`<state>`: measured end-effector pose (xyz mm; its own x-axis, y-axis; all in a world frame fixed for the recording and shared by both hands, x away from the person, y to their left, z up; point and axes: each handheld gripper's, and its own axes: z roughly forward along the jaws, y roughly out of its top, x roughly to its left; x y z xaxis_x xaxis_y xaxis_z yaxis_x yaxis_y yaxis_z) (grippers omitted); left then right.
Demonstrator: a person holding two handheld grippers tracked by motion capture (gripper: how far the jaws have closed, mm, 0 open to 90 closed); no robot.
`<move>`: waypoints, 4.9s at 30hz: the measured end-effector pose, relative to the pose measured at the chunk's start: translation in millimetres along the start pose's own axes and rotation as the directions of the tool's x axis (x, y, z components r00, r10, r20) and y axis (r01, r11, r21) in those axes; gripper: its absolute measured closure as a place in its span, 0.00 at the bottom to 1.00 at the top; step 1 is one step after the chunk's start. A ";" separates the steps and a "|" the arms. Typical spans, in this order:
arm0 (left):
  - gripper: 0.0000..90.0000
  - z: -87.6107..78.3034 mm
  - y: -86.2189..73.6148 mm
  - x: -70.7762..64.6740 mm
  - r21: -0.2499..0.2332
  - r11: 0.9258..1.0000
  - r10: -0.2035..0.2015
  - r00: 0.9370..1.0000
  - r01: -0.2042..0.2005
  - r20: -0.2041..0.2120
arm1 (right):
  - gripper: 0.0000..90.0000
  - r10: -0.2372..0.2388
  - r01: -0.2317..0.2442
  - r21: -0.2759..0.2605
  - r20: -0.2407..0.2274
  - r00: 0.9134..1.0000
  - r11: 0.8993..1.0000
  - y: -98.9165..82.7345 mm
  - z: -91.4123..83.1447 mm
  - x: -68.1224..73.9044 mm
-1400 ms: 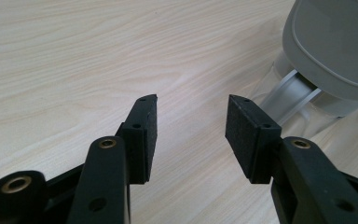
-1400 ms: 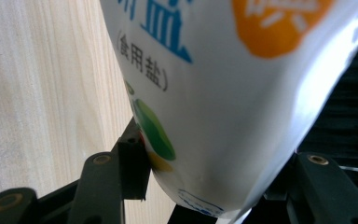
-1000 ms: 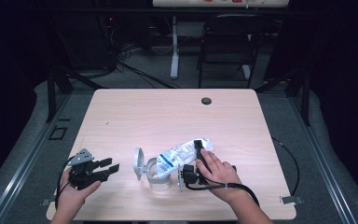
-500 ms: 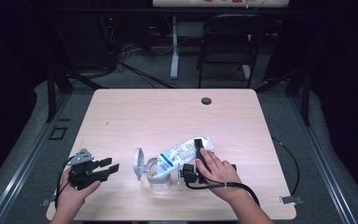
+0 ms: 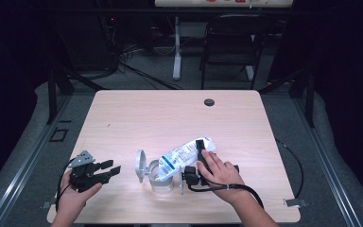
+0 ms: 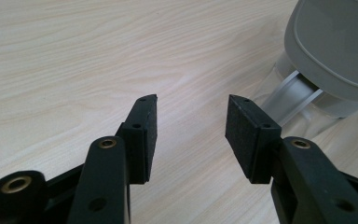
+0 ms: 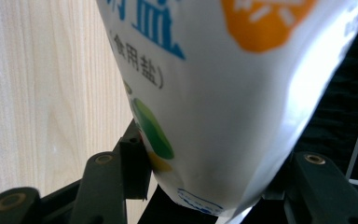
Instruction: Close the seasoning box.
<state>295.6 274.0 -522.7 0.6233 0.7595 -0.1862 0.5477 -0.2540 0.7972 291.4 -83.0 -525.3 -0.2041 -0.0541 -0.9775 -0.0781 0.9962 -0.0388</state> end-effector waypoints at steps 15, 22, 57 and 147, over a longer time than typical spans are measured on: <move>0.60 0.0 -0.1 0.2 -0.002 1.000 0.000 1.000 0.000 0.001 | 0.55 -0.025 0.026 -0.026 0.017 1.000 0.999 0.4 -2.8 0.3; 0.60 -0.2 -0.2 0.3 -0.005 1.000 -0.002 1.000 0.002 -0.002 | 0.55 -0.046 0.047 -0.023 0.022 0.999 0.999 1.1 -4.7 -0.9; 0.60 -0.5 -0.7 1.6 -0.002 1.000 -0.007 1.000 0.007 -0.002 | 0.56 -0.092 0.093 -0.030 0.024 0.995 0.995 4.3 -6.5 -3.9; 0.43 0.7 -1.5 4.5 -0.007 1.000 0.002 0.999 -0.003 -0.036 | 0.56 -0.119 0.120 -0.041 0.036 0.992 0.992 4.4 -7.1 -7.4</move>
<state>297.9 277.4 -525.1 0.6042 0.7799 -0.1635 0.5423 -0.2522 0.8015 285.7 -78.8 -516.8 -0.1577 -0.1695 -0.9728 -0.1420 0.9788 -0.1475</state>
